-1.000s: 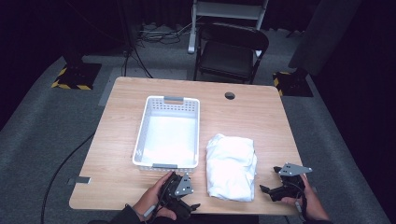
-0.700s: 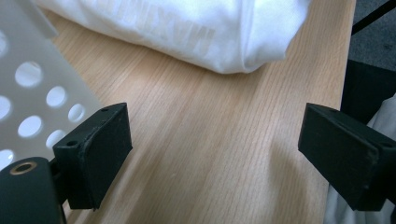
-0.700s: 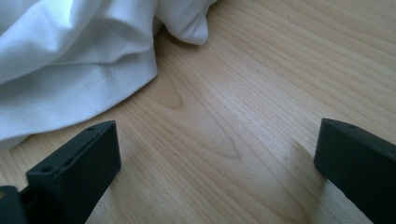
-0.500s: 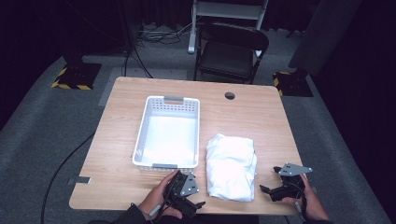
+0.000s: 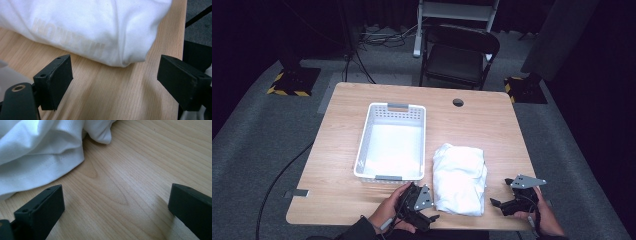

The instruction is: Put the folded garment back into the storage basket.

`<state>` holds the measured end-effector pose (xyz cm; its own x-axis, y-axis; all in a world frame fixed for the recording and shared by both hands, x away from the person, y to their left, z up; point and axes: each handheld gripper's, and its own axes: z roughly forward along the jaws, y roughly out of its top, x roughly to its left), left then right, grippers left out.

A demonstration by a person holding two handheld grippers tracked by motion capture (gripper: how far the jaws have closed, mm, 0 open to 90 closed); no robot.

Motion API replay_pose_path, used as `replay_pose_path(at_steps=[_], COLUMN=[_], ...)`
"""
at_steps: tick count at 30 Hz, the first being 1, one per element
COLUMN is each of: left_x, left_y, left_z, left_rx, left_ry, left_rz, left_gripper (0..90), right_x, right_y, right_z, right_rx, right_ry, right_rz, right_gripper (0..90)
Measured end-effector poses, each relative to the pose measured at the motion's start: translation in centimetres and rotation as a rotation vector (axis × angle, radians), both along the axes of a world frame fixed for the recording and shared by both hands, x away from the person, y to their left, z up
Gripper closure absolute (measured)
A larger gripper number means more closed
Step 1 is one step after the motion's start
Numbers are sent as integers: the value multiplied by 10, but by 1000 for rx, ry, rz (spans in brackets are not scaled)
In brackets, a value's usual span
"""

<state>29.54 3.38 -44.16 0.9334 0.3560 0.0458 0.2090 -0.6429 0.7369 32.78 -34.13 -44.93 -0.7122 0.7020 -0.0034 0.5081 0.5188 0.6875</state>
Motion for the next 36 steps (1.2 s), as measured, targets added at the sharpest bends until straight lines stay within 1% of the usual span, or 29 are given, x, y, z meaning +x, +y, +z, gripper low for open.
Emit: replay_pose_path(at_steps=[3,9,11,13,18,21,23,24,26,27,29,30,31,33,36], left_x=[2,5,5,5,6,7,8,8,8,8,7,7,6,4,5], left_y=[-5,-13,-15,-18,-22,-24,-25,-25,-25,-25,-25,-25,-25,-27,-27], left_z=[0,0,-1,-2,-4,-4,-4,-4,-4,-4,-4,-5,-5,-6,-6], left_rx=[-2,-5,2,3,-1,-5,-8,-7,-3,-5,-9,-15,-14,-1,-4], left_ry=[-10,-12,-23,-23,-8,-13,-20,-17,-29,-28,-48,-49,-55,-76,-74], left_rz=[-9,-22,-26,-30,-15,-7,1,2,6,3,-7,-14,-23,-30,-45], left_gripper=[130,141,139,151,194,212,247,255,288,311,356,393,436,471,545], right_x=[0,0,0,0,0,0,0,0,0,0,0,0,0,0,0], right_y=[0,0,0,0,0,0,0,0,0,0,0,0,0,0,0], right_z=[0,0,0,0,0,0,0,0,0,0,0,0,0,0,0], right_rx=[0,0,0,0,0,0,0,0,0,0,0,0,0,0,0], right_ry=[0,0,-1,0,0,0,0,0,0,0,0,0,0,0,0], right_rz=[0,0,0,0,0,1,1,1,1,1,1,1,1,1,1], right_gripper=[4,4,4,4,4,4,4,4,4,4,4,4,4,4,4])
